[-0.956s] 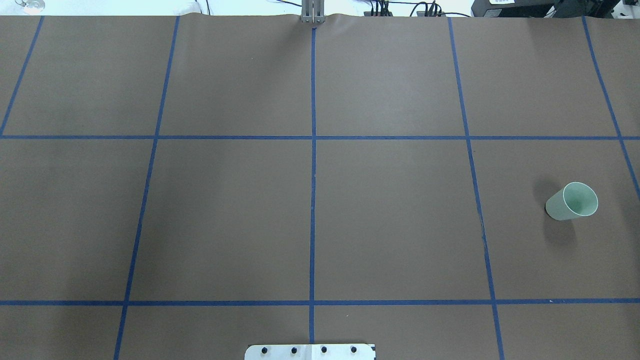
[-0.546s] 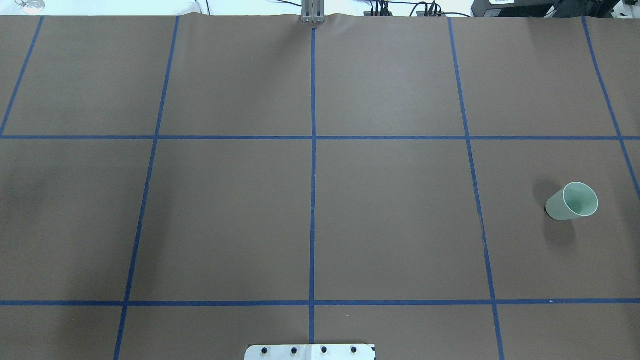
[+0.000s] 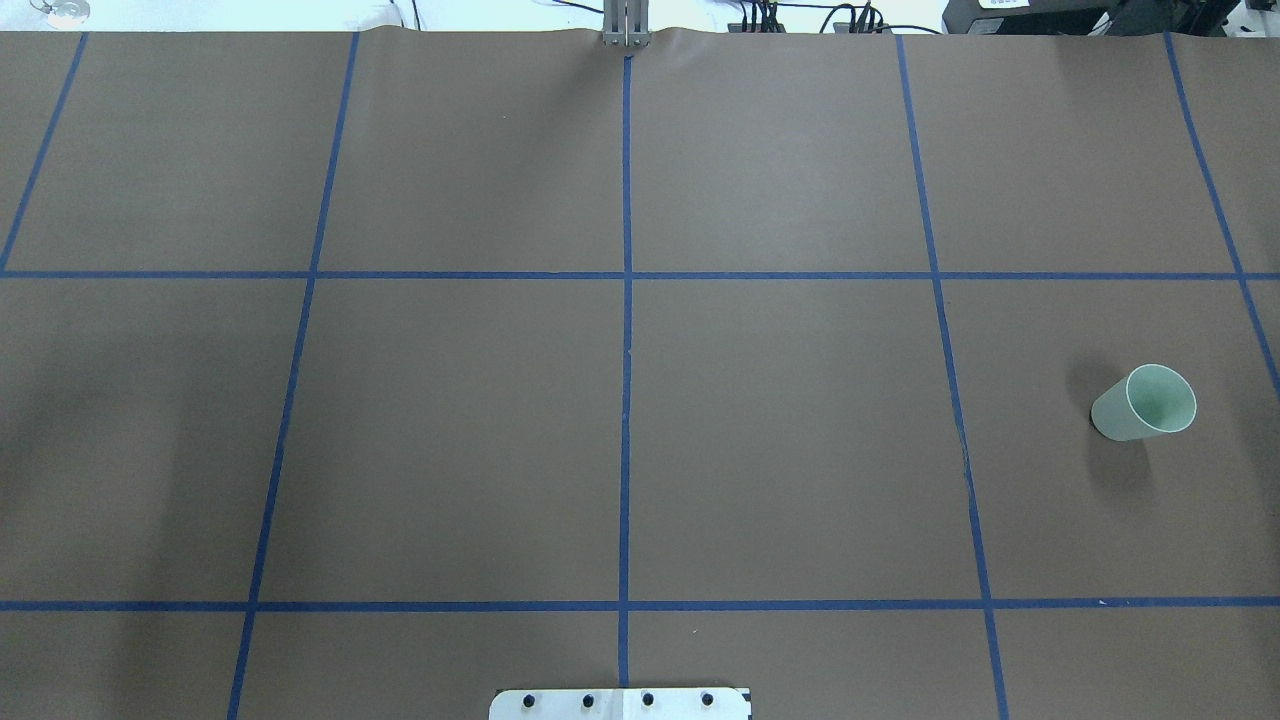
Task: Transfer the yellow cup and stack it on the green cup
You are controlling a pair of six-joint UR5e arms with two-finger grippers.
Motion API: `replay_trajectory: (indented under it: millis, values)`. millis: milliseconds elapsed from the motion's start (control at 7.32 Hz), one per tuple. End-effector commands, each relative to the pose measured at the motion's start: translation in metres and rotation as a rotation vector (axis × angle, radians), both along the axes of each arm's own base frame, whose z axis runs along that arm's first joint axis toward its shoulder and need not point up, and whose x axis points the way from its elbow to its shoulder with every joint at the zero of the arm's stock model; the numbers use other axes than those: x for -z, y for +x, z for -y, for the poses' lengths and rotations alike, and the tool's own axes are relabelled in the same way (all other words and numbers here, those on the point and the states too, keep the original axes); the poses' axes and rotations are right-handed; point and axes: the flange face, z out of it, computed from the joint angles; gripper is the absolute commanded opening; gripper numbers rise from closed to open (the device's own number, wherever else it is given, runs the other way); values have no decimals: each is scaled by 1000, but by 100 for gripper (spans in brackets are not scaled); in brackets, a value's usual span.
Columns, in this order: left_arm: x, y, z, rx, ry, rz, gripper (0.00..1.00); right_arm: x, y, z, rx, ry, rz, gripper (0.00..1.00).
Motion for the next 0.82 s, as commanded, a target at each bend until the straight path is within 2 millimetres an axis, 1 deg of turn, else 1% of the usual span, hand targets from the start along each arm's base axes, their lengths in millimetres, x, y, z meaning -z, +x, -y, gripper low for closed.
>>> replay_trajectory:
  millis: [0,137,273,410,546,683]
  values:
    - [-32,35,-18,66,-9,47,100,4,-3,5,8,9,0,100]
    - [-46,41,-23,80,-6,58,100,5,-4,6,10,14,0,100]
    - [-60,43,-28,101,-13,60,100,6,-4,7,10,15,0,100]
    - [-65,48,-32,119,-32,44,100,8,-4,8,10,20,1,100]
    - [-64,53,-35,149,-55,17,100,9,-5,8,11,21,1,100]
    - [-63,62,-40,168,-80,-6,100,11,-5,12,13,27,1,100]
